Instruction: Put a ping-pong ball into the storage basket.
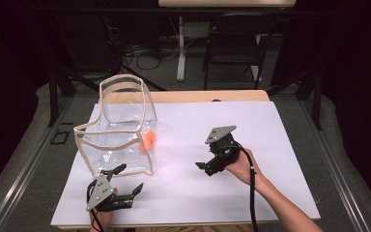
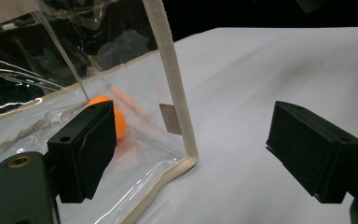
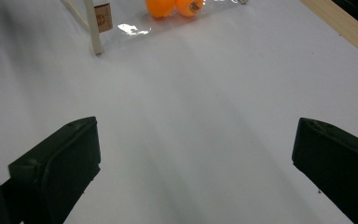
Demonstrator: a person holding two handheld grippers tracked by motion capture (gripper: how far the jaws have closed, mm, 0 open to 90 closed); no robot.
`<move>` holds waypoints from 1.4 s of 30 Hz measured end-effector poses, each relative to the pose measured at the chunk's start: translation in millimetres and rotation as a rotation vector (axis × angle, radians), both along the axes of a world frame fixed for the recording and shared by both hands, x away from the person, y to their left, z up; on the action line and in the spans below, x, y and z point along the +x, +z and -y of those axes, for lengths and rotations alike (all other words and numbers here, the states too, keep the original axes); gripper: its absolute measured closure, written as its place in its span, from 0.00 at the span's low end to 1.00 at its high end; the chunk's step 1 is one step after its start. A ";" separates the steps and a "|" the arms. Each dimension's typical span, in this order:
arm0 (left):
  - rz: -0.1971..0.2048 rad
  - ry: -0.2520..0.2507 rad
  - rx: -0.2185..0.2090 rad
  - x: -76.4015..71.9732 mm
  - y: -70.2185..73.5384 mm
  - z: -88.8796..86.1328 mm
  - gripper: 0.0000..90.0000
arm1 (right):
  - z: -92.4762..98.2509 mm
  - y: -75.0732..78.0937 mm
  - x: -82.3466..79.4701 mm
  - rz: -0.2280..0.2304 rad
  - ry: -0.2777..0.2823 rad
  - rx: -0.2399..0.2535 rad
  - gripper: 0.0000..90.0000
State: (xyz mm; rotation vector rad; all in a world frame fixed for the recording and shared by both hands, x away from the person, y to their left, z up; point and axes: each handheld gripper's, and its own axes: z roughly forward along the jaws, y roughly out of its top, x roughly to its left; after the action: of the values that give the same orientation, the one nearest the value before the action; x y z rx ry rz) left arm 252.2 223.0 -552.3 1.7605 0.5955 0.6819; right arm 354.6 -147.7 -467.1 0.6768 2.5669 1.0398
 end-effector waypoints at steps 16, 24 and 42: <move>0.000 0.001 0.002 -0.3 0.0 0.0 0.17 | 19.1 -11.0 -15.3 0.007 -0.023 0.021 0.01; -0.001 0.001 0.001 -0.3 -0.1 0.1 0.17 | 30.1 -16.5 -22.1 0.014 -0.036 0.033 0.01; -0.004 -0.002 0.003 -0.2 -0.3 0.8 0.17 | 55.1 -33.6 -35.1 0.001 -0.087 0.045 0.01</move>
State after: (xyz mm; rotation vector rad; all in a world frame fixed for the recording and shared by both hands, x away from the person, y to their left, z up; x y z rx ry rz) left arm 252.0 222.2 -552.6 1.7656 0.5954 0.6790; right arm 319.6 -202.8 -500.7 0.7918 2.4962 1.0720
